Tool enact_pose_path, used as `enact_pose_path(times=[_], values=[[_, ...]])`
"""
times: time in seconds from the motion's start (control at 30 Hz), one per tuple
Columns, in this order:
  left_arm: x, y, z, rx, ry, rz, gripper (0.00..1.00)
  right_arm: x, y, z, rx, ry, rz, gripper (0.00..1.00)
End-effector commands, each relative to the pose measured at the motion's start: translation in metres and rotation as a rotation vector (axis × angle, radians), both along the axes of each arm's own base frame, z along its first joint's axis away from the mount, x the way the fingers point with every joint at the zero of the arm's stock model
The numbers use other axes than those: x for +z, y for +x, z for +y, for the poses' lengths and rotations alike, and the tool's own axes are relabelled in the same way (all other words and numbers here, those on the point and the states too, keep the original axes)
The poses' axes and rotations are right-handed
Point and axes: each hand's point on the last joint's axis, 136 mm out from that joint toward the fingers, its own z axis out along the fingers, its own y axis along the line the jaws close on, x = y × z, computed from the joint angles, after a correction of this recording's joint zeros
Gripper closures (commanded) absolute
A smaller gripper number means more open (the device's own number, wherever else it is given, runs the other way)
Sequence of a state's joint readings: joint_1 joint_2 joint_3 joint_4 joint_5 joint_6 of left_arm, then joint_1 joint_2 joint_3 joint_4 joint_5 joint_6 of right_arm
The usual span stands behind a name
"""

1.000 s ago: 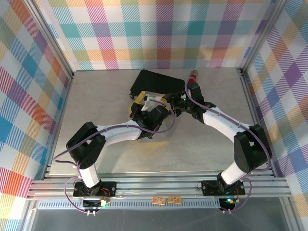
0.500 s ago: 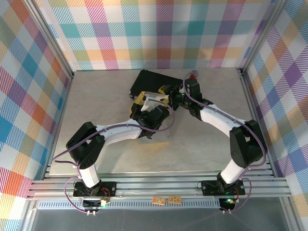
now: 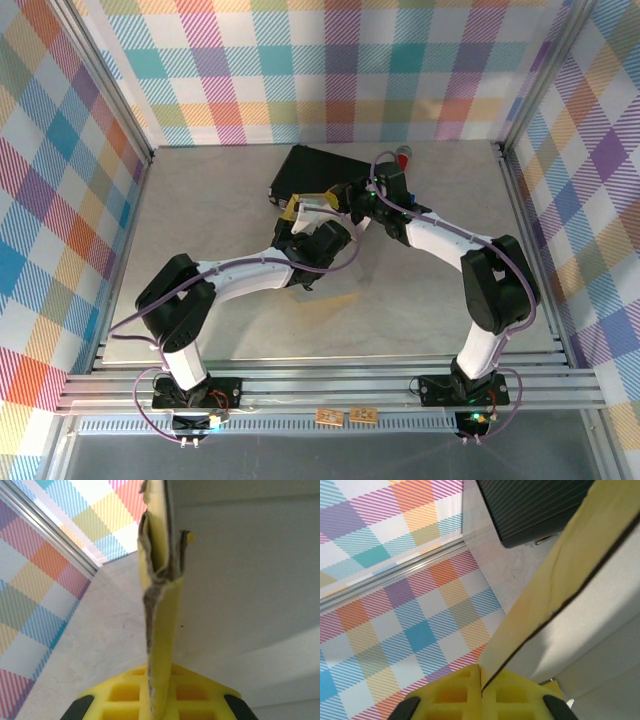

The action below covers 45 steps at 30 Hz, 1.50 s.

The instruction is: Fold the paper box

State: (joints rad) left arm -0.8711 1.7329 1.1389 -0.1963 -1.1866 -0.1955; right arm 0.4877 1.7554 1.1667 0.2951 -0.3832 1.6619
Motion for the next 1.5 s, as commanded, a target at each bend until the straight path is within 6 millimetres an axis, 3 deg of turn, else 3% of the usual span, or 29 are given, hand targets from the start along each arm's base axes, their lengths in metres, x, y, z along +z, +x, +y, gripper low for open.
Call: enact_pose_path(times=[0.0, 0.2, 0.3, 0.37, 0.4, 0.43, 0.53, 0.73, 0.87, 1.03, 1.27, 1.47], values=[[0.01, -0.003, 0.006, -0.004, -0.165, -0.003, 0.82, -0.004, -0.001, 0.01, 0.009, -0.008, -0.028, 1.0], [0.013, -0.009, 0.001, -0.081, -0.386, 0.035, 0.42, -0.012, 0.001, 0.018, -0.002, -0.023, -0.065, 1.0], [0.022, -0.015, -0.003, -0.113, -0.496, 0.054, 0.27, -0.012, 0.002, 0.021, -0.024, -0.023, -0.099, 1.0], [0.028, -0.02, -0.002, -0.118, -0.615, 0.087, 0.24, -0.01, 0.002, 0.022, -0.035, -0.028, -0.125, 1.0], [0.031, -0.024, 0.0, -0.115, -0.682, 0.106, 0.12, -0.01, 0.002, 0.022, -0.036, -0.03, -0.133, 1.0], [0.036, -0.026, 0.001, -0.112, -0.738, 0.115, 0.08, -0.01, 0.001, 0.024, -0.034, -0.031, -0.141, 1.0], [0.044, -0.031, 0.01, -0.082, -0.933, 0.177, 0.07, -0.014, 0.0, 0.025, -0.038, -0.032, -0.159, 1.0], [0.041, -0.037, 0.035, 0.042, -1.245, 0.31, 0.08, -0.02, -0.003, 0.029, -0.033, -0.026, -0.216, 1.0], [0.04, -0.029, 0.035, 0.066, -1.451, 0.313, 0.14, -0.02, -0.006, 0.033, -0.026, -0.021, -0.246, 1.0], [0.037, -0.024, 0.019, 0.057, -1.571, 0.339, 0.21, -0.026, -0.01, 0.035, -0.023, -0.019, -0.257, 1.0], [0.018, -0.033, 0.02, 0.102, -1.565, 0.388, 0.36, -0.032, -0.016, 0.036, -0.006, -0.038, -0.279, 1.0], [0.007, -0.032, 0.018, 0.106, -1.574, 0.394, 0.37, -0.04, -0.02, 0.038, 0.008, -0.044, -0.29, 1.0]])
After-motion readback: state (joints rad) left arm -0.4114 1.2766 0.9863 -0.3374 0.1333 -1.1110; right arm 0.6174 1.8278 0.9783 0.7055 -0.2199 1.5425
